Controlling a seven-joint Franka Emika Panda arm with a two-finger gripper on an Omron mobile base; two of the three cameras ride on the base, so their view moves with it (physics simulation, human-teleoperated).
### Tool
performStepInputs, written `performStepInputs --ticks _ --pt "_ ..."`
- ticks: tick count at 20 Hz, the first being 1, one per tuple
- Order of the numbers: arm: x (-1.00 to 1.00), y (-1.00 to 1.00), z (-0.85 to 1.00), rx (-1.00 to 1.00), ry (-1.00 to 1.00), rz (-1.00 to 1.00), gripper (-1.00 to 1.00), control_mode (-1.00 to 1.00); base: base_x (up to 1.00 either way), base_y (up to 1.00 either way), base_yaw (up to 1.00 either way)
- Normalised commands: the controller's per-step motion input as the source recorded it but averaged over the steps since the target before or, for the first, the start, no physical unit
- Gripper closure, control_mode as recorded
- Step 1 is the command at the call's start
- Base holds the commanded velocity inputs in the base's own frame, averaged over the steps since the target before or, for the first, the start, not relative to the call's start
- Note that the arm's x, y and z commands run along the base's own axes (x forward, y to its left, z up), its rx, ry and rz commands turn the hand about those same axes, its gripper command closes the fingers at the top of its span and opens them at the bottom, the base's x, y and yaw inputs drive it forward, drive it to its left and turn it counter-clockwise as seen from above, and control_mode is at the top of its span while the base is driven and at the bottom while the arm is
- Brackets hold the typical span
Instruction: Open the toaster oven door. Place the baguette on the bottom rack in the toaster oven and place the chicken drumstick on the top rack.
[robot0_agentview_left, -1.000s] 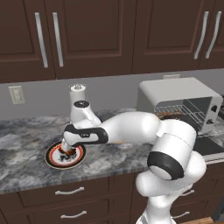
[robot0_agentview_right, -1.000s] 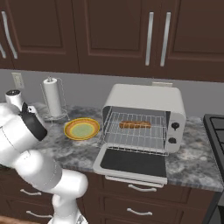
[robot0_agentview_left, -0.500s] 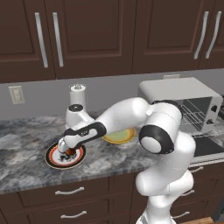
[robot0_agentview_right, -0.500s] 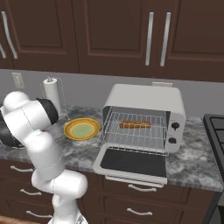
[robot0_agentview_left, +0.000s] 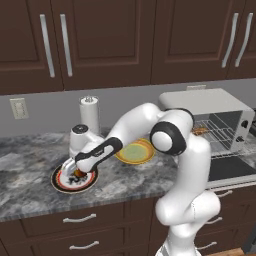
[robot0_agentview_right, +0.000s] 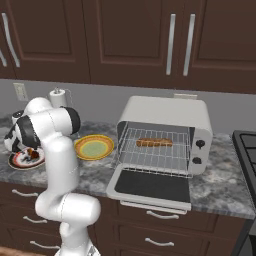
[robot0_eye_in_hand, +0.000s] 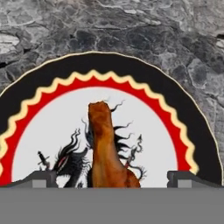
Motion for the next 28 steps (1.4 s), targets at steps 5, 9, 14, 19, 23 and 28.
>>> performStepInputs --ticks 5,9,14,19,23,28 --pt "0.00 0.02 -0.26 -0.06 0.01 0.00 -1.00 -1.00 0.00 0.00 0.00" --pt "0.00 -0.03 -0.16 -0.05 0.00 0.00 -1.00 -1.00 0.00 0.00 0.00" --pt "0.02 -0.20 -0.09 -0.02 0.00 0.00 -1.00 -1.00 0.00 0.00 0.00" --pt "0.09 -0.27 -0.07 -0.01 0.00 0.00 -1.00 -1.00 0.00 0.00 0.00" --pt "0.13 -0.06 -0.15 0.00 0.03 0.00 1.00 -1.00 0.00 0.00 0.00" --pt "0.10 0.00 -0.10 0.05 0.02 0.04 1.00 -1.00 0.00 0.00 0.00"
